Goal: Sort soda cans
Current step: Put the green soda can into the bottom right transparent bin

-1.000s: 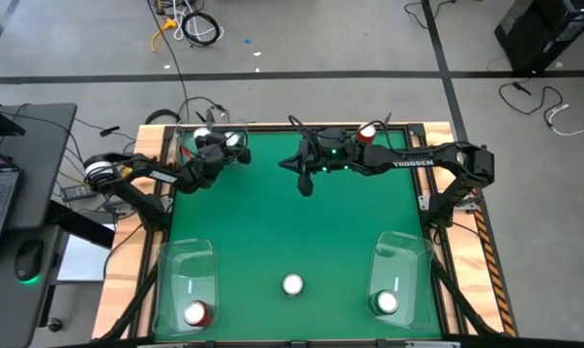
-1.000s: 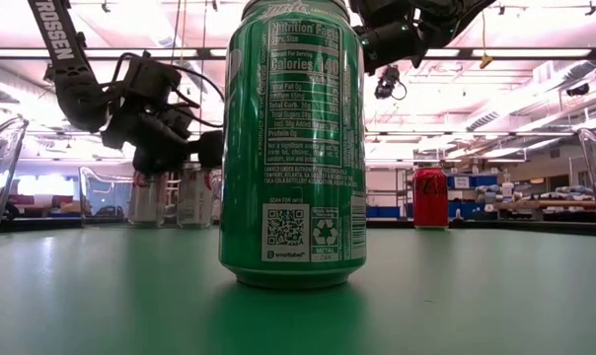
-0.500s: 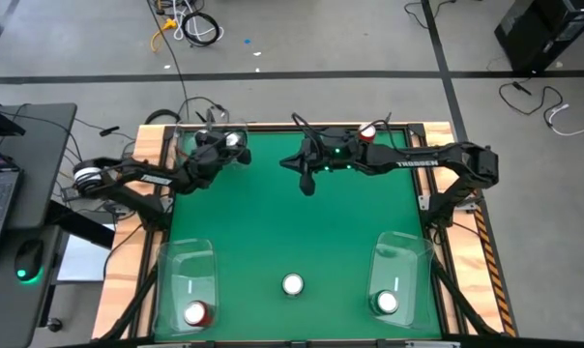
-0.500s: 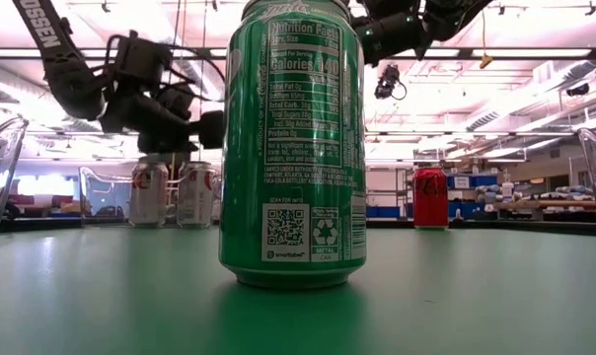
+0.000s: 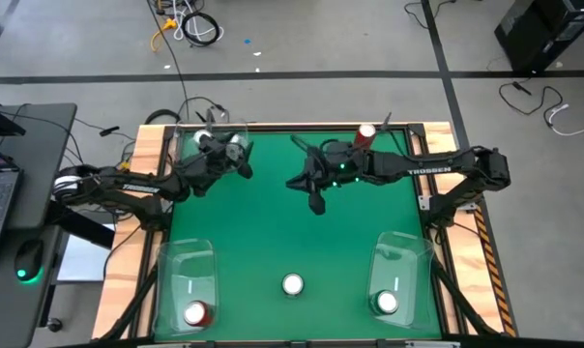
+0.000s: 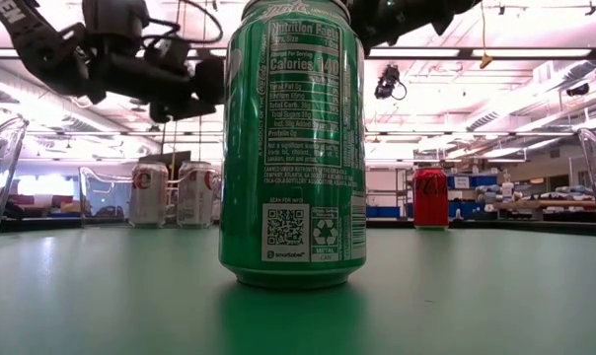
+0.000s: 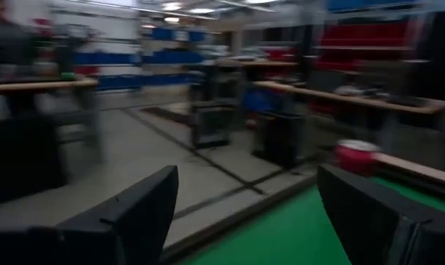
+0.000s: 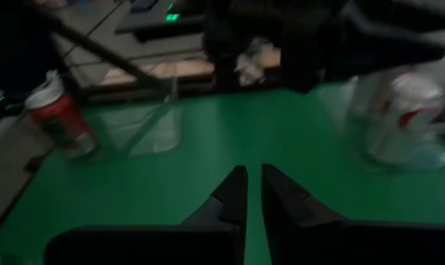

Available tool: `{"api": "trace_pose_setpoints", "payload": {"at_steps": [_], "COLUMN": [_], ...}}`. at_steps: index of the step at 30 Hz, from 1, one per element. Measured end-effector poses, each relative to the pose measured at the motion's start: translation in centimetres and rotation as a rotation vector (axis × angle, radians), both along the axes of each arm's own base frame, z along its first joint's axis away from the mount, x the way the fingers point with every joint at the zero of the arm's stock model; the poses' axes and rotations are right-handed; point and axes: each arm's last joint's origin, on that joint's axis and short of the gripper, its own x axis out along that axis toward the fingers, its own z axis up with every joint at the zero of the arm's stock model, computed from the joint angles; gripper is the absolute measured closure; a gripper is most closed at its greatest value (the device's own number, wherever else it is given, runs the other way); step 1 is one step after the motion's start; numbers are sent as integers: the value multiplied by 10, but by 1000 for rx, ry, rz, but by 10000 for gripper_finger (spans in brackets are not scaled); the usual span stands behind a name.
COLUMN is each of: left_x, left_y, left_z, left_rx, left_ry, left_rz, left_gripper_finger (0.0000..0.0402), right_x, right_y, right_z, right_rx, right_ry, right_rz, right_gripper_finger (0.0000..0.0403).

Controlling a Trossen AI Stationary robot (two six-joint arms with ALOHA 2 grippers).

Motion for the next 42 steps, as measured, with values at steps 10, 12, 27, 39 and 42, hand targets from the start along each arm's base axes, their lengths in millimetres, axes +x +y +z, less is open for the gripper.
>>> {"api": "trace_pose_setpoints", "payload": {"at_steps": [10, 12, 27, 39, 42], "left_x": [13, 14, 14, 13, 13], "left_y": [-45, -55, -104, -110, -110], "left_z": [-3, -4, -10, -12, -13], "left_rx": [40, 48, 50, 48, 42], "left_ry": [74, 86, 141, 162, 173], "left_rz": [-396, -447, -707, -732, -733], "left_gripper_finger": [121, 130, 153, 153, 153], "right_x": [-1, -2, -1, 34, 42], "right_y": [60, 73, 164, 210, 220], "right_z": [-5, -6, -9, 8, 7], "right_rx": [73, 88, 201, 123, 113], "right_ry": [73, 82, 110, 439, 515], "right_rz": [26, 22, -22, -72, -51], "right_gripper_finger": [345, 338, 291, 285, 285]}}
